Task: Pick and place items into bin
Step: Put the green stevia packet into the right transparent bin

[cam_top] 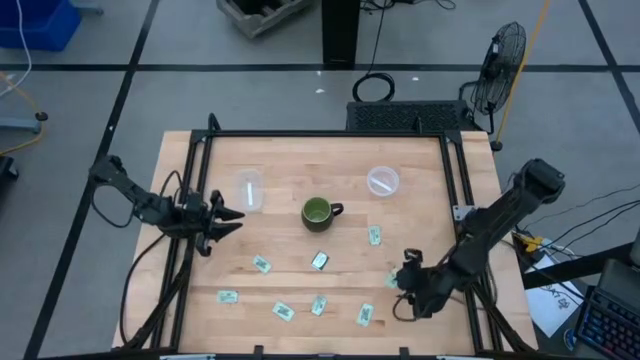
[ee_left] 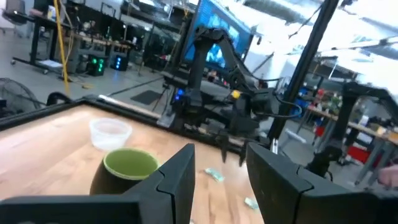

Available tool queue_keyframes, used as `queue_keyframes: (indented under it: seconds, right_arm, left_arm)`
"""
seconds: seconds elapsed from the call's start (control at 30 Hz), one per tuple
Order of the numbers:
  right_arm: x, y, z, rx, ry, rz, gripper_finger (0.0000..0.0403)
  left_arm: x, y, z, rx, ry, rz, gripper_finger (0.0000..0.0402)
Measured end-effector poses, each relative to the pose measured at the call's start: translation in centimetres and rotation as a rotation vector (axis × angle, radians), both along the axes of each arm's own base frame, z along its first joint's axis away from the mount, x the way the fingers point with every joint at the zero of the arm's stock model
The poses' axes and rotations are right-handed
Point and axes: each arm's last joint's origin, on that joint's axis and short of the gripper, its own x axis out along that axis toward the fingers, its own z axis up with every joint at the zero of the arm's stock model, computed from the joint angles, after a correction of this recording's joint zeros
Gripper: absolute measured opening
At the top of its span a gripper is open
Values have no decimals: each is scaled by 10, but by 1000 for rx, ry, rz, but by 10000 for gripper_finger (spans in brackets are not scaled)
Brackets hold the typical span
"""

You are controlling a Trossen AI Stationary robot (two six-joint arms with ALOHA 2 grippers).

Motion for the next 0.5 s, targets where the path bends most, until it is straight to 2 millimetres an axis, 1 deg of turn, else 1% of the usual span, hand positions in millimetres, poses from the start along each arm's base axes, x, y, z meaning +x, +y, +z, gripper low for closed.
queue_keyframes:
  seconds: [0.1,0.2,0.5]
  right_arm:
    - [4,4,-9,-59,-4,32,215]
    - [6,2,-17,-143,3,59,215]
    - [8,3,-36,-203,72,67,215]
  left_arm:
    - [1,0,-1,19,6,7,147]
    - [1,0,0,28,2,26,147]
    - [1,0,0,40,-1,35,147]
